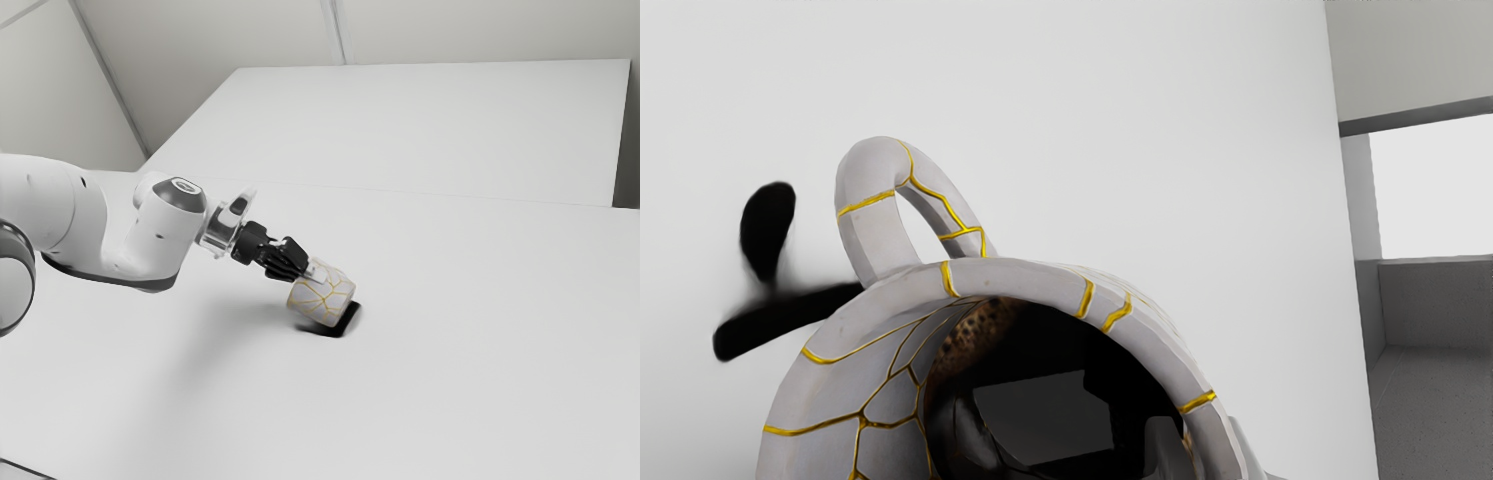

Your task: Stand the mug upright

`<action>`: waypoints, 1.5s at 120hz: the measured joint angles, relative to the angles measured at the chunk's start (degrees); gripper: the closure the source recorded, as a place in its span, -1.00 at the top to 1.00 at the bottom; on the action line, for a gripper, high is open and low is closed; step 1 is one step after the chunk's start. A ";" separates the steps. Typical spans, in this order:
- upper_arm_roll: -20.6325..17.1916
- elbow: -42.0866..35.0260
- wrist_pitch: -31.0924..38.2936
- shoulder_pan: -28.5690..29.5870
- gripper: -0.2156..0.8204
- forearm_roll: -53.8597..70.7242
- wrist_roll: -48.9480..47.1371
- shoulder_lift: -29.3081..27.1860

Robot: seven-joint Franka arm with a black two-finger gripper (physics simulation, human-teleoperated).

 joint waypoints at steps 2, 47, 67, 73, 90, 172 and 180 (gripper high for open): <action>-0.02 0.00 -0.01 0.00 -0.89 -0.21 0.02 -0.07; -0.11 -1.45 3.31 -1.53 -0.93 -2.15 -0.55 -4.42; -0.07 -2.62 11.43 -4.81 -0.93 -0.66 -4.06 -7.24; 0.00 -4.49 14.47 -6.15 -0.93 0.62 -5.64 -8.81; 0.12 -7.34 21.41 -7.89 -0.93 9.62 -11.18 -11.73; 1.99 -10.36 24.21 -8.62 -0.93 58.29 -50.22 -14.85; 2.02 -10.37 23.90 -8.71 -0.93 61.17 -53.80 -14.93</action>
